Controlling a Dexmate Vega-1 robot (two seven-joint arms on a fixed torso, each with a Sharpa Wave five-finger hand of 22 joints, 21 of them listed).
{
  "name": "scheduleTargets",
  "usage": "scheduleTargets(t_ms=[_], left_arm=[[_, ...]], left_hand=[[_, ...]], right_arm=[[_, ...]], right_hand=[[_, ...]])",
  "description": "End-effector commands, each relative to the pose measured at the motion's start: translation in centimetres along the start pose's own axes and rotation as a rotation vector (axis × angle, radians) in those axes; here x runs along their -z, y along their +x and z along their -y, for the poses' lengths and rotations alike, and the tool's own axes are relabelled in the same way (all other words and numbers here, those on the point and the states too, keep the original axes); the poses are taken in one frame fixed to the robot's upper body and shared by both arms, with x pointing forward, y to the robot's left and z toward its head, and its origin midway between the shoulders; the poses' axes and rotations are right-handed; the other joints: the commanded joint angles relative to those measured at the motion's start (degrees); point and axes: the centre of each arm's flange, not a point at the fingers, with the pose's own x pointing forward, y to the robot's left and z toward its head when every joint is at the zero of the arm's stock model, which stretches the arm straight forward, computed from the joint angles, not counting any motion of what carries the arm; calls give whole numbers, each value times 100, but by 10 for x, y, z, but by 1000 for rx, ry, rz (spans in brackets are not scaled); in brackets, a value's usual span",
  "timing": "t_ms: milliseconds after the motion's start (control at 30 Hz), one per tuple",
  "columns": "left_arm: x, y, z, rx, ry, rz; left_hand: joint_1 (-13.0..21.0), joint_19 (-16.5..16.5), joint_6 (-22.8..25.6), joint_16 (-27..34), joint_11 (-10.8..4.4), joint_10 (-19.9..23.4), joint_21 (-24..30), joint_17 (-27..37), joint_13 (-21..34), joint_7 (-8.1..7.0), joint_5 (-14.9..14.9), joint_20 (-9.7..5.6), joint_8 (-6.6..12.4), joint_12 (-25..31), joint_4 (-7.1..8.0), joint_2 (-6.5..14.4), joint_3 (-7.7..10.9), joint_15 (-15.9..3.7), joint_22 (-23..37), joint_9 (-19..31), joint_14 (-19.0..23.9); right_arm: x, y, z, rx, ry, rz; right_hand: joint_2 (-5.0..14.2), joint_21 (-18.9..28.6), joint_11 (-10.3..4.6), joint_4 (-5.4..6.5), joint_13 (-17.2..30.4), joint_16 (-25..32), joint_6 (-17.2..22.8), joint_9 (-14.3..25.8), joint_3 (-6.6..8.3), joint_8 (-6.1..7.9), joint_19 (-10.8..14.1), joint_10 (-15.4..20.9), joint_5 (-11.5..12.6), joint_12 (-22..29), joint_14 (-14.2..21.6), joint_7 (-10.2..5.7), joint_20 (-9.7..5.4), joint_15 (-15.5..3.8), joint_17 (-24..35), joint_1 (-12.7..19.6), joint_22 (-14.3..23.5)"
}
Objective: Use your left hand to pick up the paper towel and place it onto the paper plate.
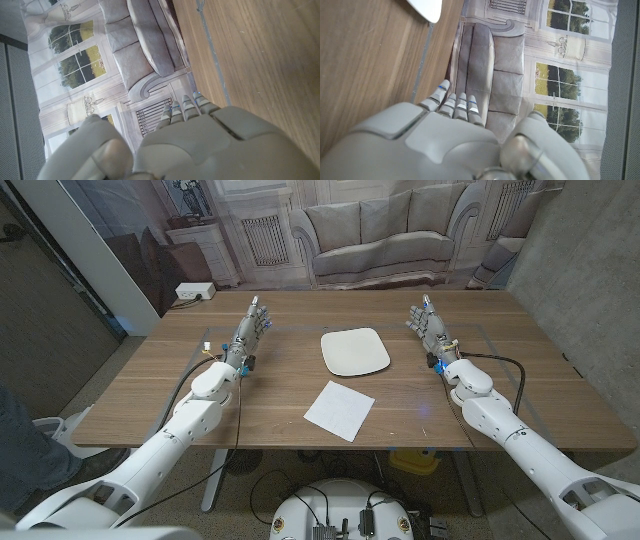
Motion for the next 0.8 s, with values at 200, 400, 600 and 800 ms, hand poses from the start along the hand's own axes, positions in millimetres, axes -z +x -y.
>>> scheduleTargets(t_ms=[200,400,600,800], left_arm=[[-4,-3,2,22,-17,32],[-12,-4,4,36,-3,41],[-20,-8,5,35,33,55],[-21,-14,5,50,-14,86]], left_hand=[[91,41,92,71,-50,99,74,15,25,52,62,-150,60,65,0,42,3,7,18,15,83],[143,99,186,87,-16,189,90,12,25,63,75,-126,88,91,-27,93,18,18,18,17,167],[185,110,225,96,-38,223,89,10,26,71,80,-120,97,98,-48,127,34,21,17,17,220],[250,152,281,99,-33,314,98,8,27,57,84,-115,110,123,-82,168,54,8,17,19,270]], right_arm=[[0,-4,-7,1,-6,13],[-4,-9,-5,15,-13,15],[-5,-9,-4,16,-9,18],[-7,-9,-7,10,-12,28]], right_hand=[[8,15,-25,30,13,32,46,12,-10,37,89,96,42,37,97,7,-187,-7,8,36,20],[14,2,-11,25,13,37,55,12,-12,41,103,109,46,43,116,14,-181,0,6,39,21],[20,-11,-6,21,13,38,70,12,-14,47,115,130,49,51,127,21,-172,0,5,40,22],[31,-27,7,17,13,42,90,12,-16,55,129,152,51,60,145,20,-168,8,3,41,23]])
